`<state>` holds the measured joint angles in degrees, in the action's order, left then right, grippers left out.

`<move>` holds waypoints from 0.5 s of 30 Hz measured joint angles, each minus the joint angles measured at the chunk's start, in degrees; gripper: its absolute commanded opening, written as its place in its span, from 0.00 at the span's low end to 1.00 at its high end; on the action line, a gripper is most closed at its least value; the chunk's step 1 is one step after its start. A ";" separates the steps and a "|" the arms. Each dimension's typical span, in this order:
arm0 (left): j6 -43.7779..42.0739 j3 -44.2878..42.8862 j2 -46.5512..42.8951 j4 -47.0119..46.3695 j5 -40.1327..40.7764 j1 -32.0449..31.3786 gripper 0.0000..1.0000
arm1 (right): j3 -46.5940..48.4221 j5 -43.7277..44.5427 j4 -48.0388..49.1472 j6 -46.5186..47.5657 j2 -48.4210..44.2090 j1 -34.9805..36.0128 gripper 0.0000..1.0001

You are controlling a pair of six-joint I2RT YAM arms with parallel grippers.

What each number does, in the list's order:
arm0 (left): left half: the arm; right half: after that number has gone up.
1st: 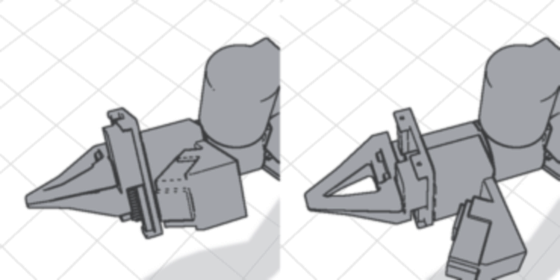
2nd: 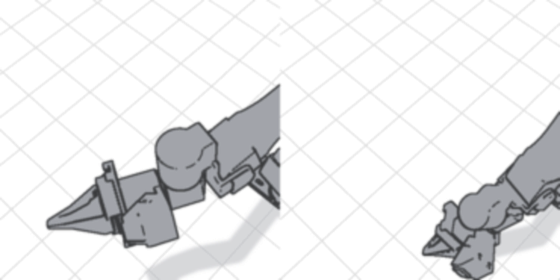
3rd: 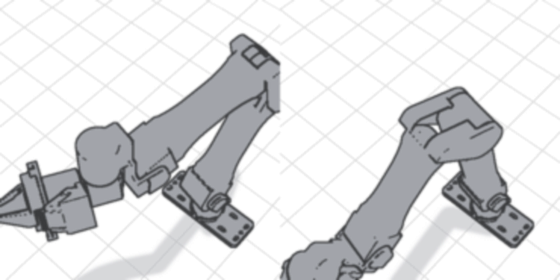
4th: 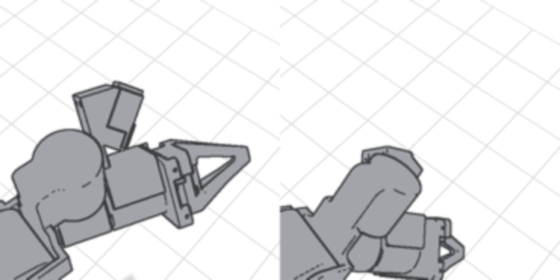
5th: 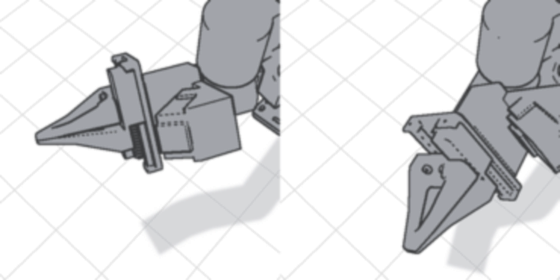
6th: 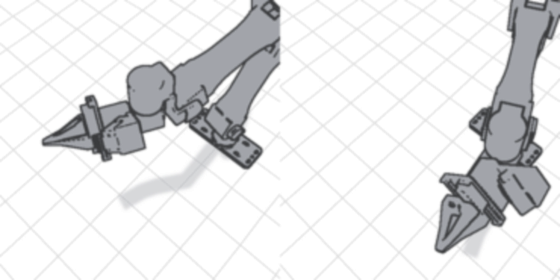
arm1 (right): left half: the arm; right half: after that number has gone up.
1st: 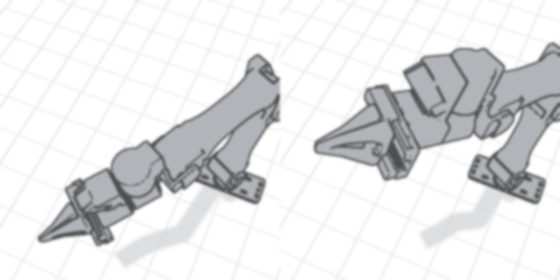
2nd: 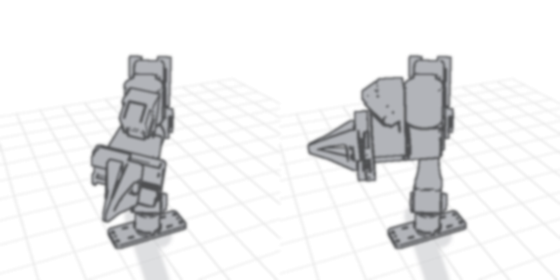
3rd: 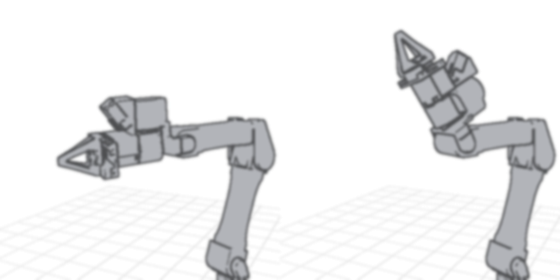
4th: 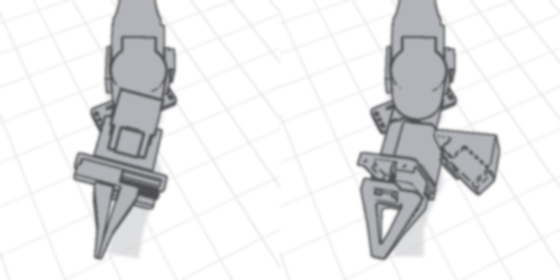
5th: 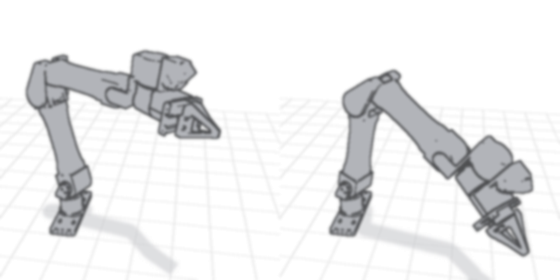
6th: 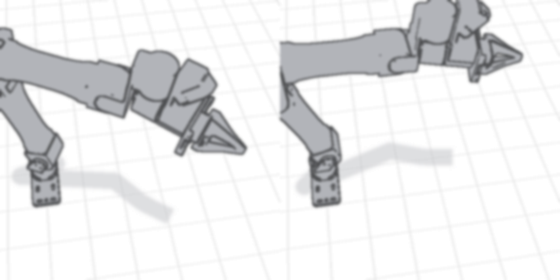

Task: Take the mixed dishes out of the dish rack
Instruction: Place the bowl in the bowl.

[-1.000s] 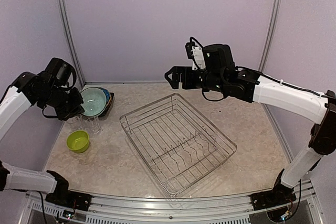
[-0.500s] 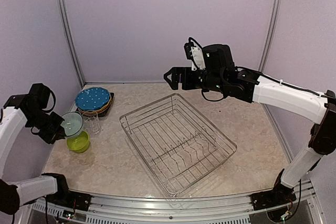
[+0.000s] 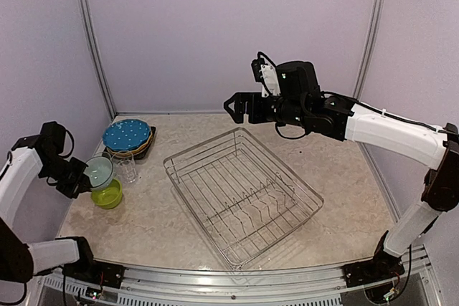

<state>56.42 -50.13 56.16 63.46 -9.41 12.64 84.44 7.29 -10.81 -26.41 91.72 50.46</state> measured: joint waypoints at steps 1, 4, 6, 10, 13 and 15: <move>-0.13 0.15 0.83 -0.63 -0.26 0.35 0.00 | -0.02 0.00 0.00 0.00 0.00 0.00 0.99; -0.35 0.68 3.30 -2.21 -0.76 0.98 0.00 | -0.04 0.02 0.00 0.00 0.00 0.00 0.99; -0.37 1.22 4.90 -3.08 -0.85 1.25 0.00 | -0.09 0.15 0.02 0.00 0.00 0.00 0.99; -0.35 2.64 6.86 -4.37 -0.92 1.60 0.01 | -0.11 0.50 0.00 0.02 -0.02 0.00 0.99; -0.33 3.93 7.74 -5.42 -1.11 2.10 0.02 | -0.11 0.63 0.00 0.07 -0.02 0.00 0.99; -0.28 5.05 8.41 -6.34 -1.31 2.67 0.02 | -0.11 0.66 0.00 0.13 -0.02 0.00 0.99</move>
<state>56.14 -45.08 64.58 57.12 -10.72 15.31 84.33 7.94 -10.81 -26.28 91.70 50.46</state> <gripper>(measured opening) 0.049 0.993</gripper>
